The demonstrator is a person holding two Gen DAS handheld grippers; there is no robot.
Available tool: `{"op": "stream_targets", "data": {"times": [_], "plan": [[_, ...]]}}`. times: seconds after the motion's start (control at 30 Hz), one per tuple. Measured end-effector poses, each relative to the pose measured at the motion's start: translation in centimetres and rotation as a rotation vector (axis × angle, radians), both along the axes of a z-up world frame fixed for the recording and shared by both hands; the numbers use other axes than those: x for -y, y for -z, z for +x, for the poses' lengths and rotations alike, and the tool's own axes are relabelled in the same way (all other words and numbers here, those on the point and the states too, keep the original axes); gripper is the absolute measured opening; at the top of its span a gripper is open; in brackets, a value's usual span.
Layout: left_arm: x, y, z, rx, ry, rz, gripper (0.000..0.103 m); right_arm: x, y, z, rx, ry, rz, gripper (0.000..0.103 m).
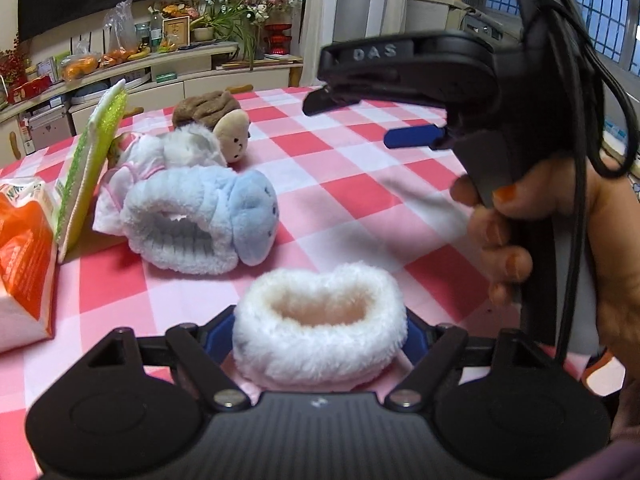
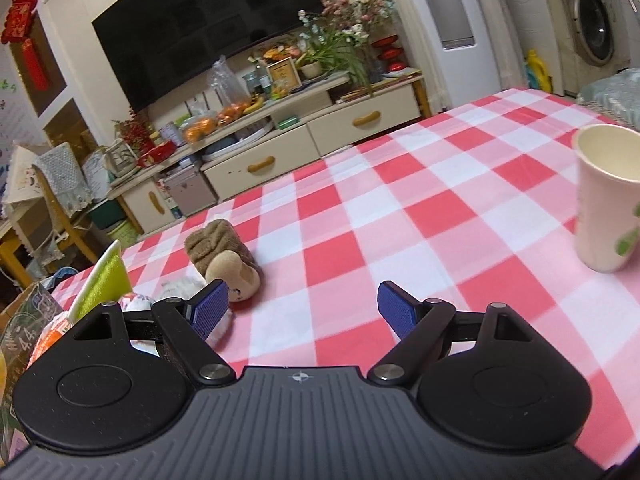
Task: Organize soft objects
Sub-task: 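Grasp the white fluffy ring with the left tool while the right tool grasps the brown plush doll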
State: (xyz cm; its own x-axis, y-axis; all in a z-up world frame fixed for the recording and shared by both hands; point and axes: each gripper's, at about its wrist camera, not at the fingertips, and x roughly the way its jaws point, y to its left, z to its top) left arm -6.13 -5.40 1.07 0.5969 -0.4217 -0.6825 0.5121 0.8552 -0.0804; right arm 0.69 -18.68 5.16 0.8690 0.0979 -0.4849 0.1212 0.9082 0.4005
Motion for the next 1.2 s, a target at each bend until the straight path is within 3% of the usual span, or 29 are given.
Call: {"op": "stream_targets", "data": {"times": [0.5, 0.73, 0.93, 1.03, 1.1, 1.2], "plan": [[-2.5, -0.3, 1.9, -0.009, -0.094, 0.020, 0.047, -2.8, 0.1, 8.1, 0.047, -0.153, -0.019, 0.103], [-4.2, -0.5, 2.7, -0.035, -0.150, 0.006, 0.044, -4.4, 0.7, 11.1, 0.043, -0.201, -0.026, 0.103], [-4.8, -0.5, 3.0, -0.048, -0.176, 0.000, 0.042, -5.7, 1.2, 12.1, 0.005, -0.208, -0.107, 0.102], [-5.0, -0.5, 3.0, -0.048, -0.178, 0.001, 0.041, -6.0, 1.7, 12.3, -0.009, -0.198, -0.145, 0.088], [-5.2, -0.6, 3.1, -0.050, -0.181, 0.000, 0.040, -6.3, 1.9, 12.3, -0.012, -0.203, -0.161, 0.065], [-5.4, -0.6, 2.9, -0.048, -0.184, 0.000, 0.038, -6.8, 2.1, 12.0, -0.012, -0.206, -0.193, 0.057]]}}
